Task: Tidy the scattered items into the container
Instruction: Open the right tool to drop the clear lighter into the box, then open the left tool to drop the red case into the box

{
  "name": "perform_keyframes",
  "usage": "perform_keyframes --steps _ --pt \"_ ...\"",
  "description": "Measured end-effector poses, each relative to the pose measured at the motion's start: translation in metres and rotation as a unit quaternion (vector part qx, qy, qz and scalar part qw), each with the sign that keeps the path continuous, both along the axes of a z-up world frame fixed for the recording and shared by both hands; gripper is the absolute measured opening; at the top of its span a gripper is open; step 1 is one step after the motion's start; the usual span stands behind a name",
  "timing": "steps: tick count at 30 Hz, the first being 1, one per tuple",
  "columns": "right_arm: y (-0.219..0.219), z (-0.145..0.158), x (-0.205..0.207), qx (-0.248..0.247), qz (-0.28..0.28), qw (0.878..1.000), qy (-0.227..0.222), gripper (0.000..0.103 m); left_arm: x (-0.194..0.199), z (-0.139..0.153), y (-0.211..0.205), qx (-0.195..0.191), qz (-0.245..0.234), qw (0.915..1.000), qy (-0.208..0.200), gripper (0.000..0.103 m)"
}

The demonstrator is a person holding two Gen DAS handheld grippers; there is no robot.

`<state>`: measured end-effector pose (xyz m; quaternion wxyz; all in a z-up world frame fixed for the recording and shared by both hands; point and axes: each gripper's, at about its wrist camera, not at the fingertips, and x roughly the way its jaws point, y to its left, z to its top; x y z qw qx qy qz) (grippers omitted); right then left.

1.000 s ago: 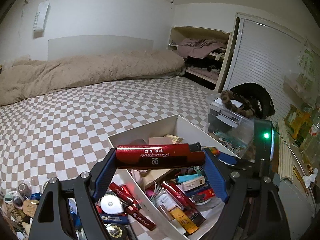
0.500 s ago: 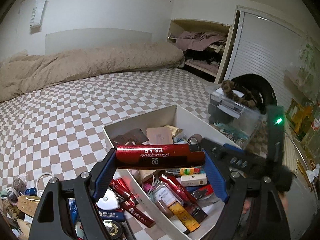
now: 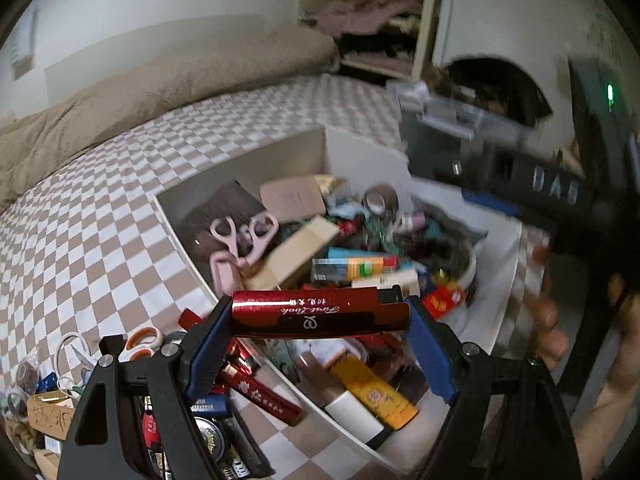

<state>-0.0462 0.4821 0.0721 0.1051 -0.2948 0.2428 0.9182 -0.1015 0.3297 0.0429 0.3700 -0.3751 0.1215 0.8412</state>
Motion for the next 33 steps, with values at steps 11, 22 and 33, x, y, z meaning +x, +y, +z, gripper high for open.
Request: perform_keyframes --steps 11,22,33 --pt "-0.005 -0.001 -0.003 0.009 0.007 1.000 -0.006 0.084 0.018 -0.014 0.022 -0.050 -0.053 0.9972 0.016 0.083" --pt "-0.008 -0.001 -0.004 0.014 0.010 1.000 -0.006 0.084 0.027 -0.014 0.029 -0.054 -0.069 0.9961 0.010 0.084" --pt "-0.008 0.000 -0.004 0.017 0.009 1.000 -0.008 0.084 0.028 -0.009 0.028 -0.046 -0.062 0.9968 0.016 0.096"
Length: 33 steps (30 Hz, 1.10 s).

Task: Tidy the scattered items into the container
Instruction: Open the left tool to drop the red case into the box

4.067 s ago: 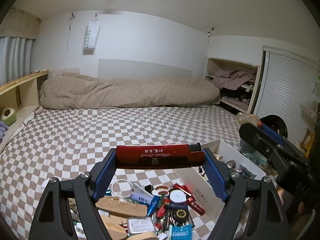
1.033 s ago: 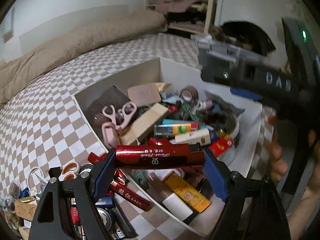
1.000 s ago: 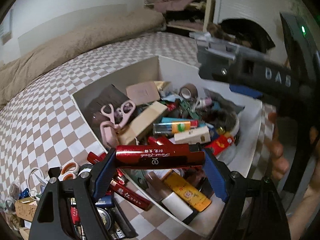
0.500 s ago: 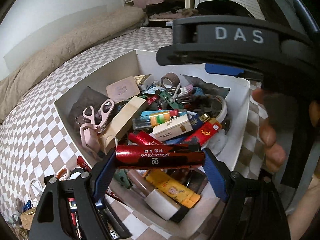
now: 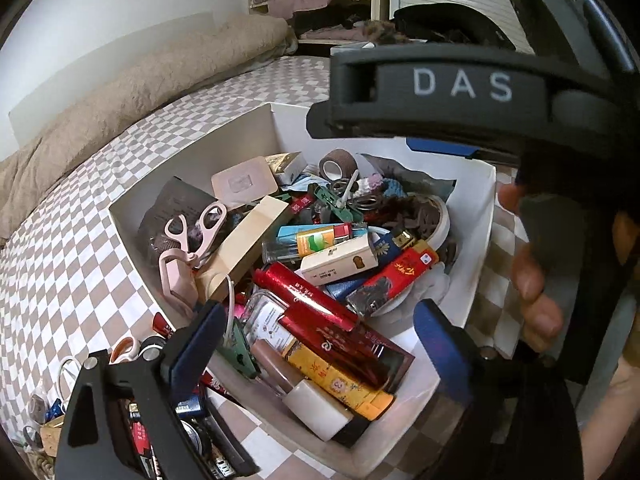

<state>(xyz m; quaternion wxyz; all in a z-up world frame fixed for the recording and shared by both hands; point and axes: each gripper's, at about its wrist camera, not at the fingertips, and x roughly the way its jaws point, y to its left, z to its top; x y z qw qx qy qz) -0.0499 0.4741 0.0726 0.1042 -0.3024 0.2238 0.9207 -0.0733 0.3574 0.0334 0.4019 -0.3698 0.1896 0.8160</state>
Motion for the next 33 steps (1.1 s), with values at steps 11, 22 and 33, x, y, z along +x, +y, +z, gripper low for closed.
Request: perform_keyframes --steps 11,22,33 --pt "0.000 0.001 0.000 0.001 0.000 1.000 0.000 0.084 -0.002 0.004 -0.003 0.006 0.008 0.9999 -0.004 0.096" --pt "0.000 0.003 0.000 0.005 0.000 1.000 0.002 0.084 -0.001 0.006 -0.009 0.008 0.015 0.9999 -0.002 0.096" --pt "0.006 0.009 0.000 0.025 -0.003 1.000 -0.002 0.084 -0.005 0.009 -0.028 0.025 0.047 0.9986 0.000 0.102"
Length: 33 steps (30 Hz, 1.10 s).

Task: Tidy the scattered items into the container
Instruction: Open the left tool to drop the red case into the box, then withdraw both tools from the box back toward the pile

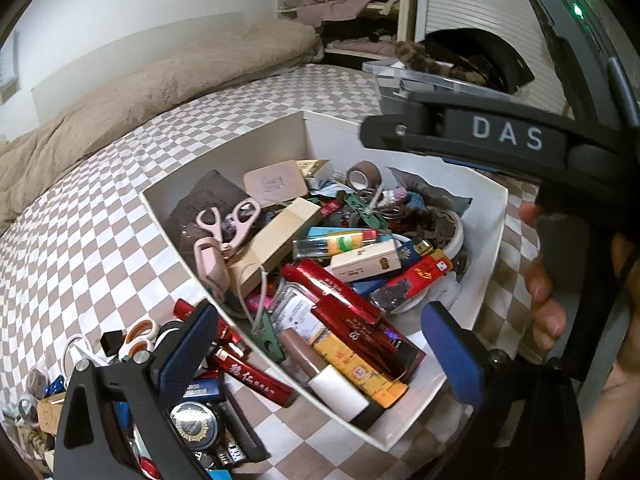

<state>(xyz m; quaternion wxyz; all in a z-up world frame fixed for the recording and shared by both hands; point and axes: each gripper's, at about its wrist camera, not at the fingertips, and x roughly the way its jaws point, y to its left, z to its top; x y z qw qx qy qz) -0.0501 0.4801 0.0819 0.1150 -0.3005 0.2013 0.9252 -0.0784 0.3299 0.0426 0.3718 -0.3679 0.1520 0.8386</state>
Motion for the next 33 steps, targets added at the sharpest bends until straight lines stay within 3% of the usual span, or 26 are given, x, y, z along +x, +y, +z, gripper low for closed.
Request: perform_keyframes --steps 2,3,4,18,33 --pt "0.003 0.001 0.000 0.007 -0.004 1.000 -0.002 0.086 -0.001 0.001 -0.004 0.003 0.009 1.0000 0.003 0.102" --pt "0.004 0.001 0.000 0.013 -0.004 1.000 -0.004 0.098 -0.001 0.002 -0.006 0.005 0.013 0.9999 0.006 0.102" --pt "0.004 0.001 0.000 0.021 -0.003 1.000 -0.006 0.103 -0.002 0.003 -0.008 0.006 0.018 0.9998 0.008 0.102" --pt "-0.022 0.007 0.008 0.048 0.006 0.999 0.007 0.103 -0.001 -0.001 -0.023 -0.013 0.030 0.9994 0.008 0.103" --pt "-0.032 0.003 0.001 0.055 0.016 0.998 -0.001 0.103 -0.012 0.001 -0.050 0.003 0.073 0.9973 -0.004 0.103"
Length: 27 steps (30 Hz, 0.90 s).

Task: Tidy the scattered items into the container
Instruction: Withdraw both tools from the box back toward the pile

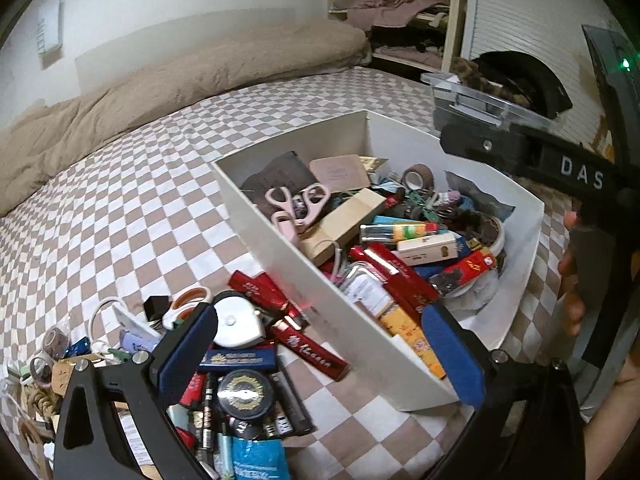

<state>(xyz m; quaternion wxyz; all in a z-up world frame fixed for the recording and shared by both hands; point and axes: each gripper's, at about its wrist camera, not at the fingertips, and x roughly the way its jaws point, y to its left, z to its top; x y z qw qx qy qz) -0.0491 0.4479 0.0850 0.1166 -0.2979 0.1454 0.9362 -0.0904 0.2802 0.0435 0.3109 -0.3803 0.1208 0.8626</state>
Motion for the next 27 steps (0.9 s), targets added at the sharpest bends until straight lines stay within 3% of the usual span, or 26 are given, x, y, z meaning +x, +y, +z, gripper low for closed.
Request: perform_keyframes --steps 13,27 --pt "-0.035 -0.007 -0.019 0.022 0.039 0.999 -0.013 0.103 -0.012 -0.002 -0.047 0.013 0.053 0.9985 -0.003 0.103" --pt "-0.079 -0.003 -0.029 0.039 0.080 0.996 -0.005 0.103 -0.035 0.007 -0.128 0.029 0.129 0.9911 0.012 0.103"
